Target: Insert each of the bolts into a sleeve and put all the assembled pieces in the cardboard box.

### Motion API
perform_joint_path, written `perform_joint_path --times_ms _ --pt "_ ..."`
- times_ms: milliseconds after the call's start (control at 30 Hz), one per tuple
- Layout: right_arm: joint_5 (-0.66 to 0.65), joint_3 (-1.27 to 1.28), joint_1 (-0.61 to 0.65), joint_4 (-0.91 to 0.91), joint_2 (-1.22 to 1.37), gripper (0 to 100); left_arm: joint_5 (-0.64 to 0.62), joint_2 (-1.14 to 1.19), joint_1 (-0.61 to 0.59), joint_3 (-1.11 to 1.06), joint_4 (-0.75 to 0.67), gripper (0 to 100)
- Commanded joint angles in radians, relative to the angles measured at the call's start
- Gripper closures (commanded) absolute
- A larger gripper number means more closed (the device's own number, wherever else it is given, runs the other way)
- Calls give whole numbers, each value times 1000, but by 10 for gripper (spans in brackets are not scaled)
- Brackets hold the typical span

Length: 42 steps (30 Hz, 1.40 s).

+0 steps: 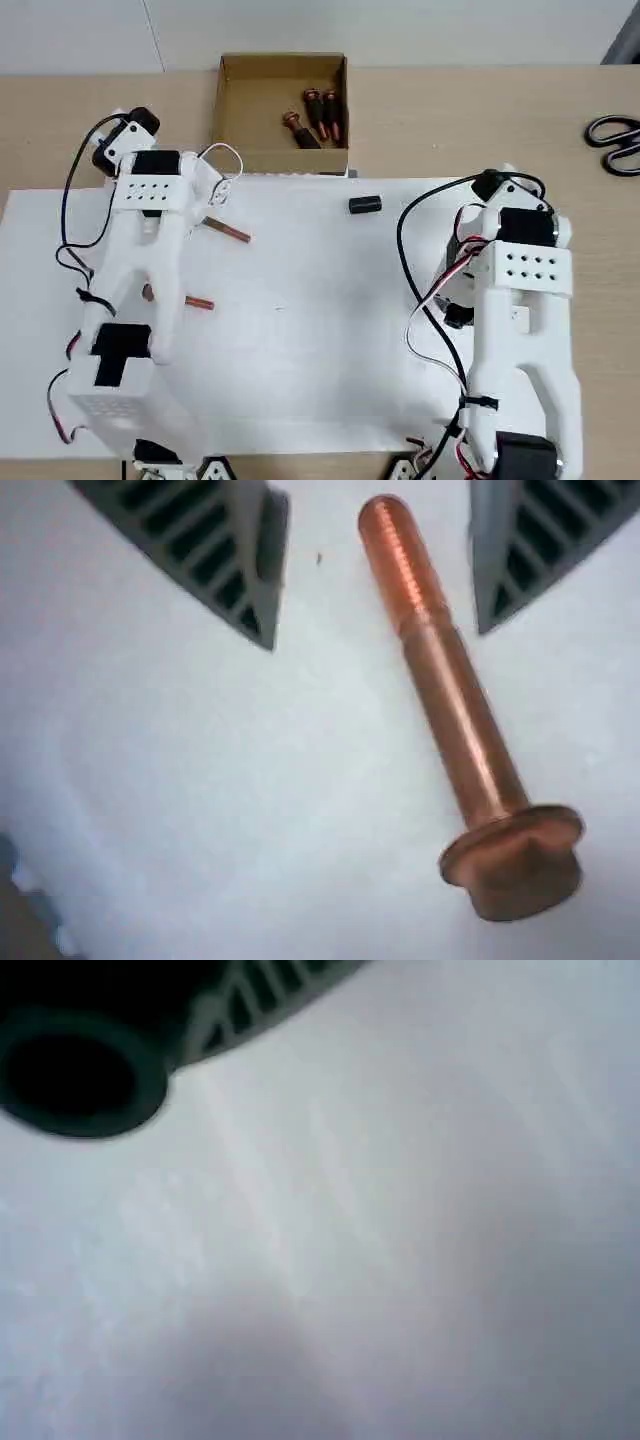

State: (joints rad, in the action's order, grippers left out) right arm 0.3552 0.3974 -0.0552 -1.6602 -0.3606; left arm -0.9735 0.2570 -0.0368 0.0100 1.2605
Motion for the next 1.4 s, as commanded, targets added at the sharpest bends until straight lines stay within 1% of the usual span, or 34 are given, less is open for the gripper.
perform_joint_path --times_ms 0,200,467,567,767,833,933,967,1233,1300,1367 --pt "-11 -5 -5 -1 -38 996 -25 17 -2 39 32 874" --pt "-11 -5 -7 -2 -50 996 -34 49 0 41 28 874" --pt "-11 -3 -7 -2 -186 996 -31 120 -23 41 -34 874" --pt "-12 25 -5 -2 -216 996 -31 160 -23 42 -41 874" --pt "-12 98 -5 -1 -240 996 -31 196 -28 42 -107 874" --pt "-12 104 -5 -1 -257 996 -31 196 -28 48 -112 897" --pt "-12 104 -5 1 -277 996 -31 196 -29 68 -103 988" --pt "-12 104 -5 1 -280 996 -31 196 -29 68 -103 998" --pt "-12 103 -5 -1 -283 996 -31 195 -29 85 -98 994" --pt "-12 98 -1 -1 -285 996 -31 183 -29 137 -44 994" --pt "-12 97 1 -1 -285 996 -29 141 -28 220 41 994"
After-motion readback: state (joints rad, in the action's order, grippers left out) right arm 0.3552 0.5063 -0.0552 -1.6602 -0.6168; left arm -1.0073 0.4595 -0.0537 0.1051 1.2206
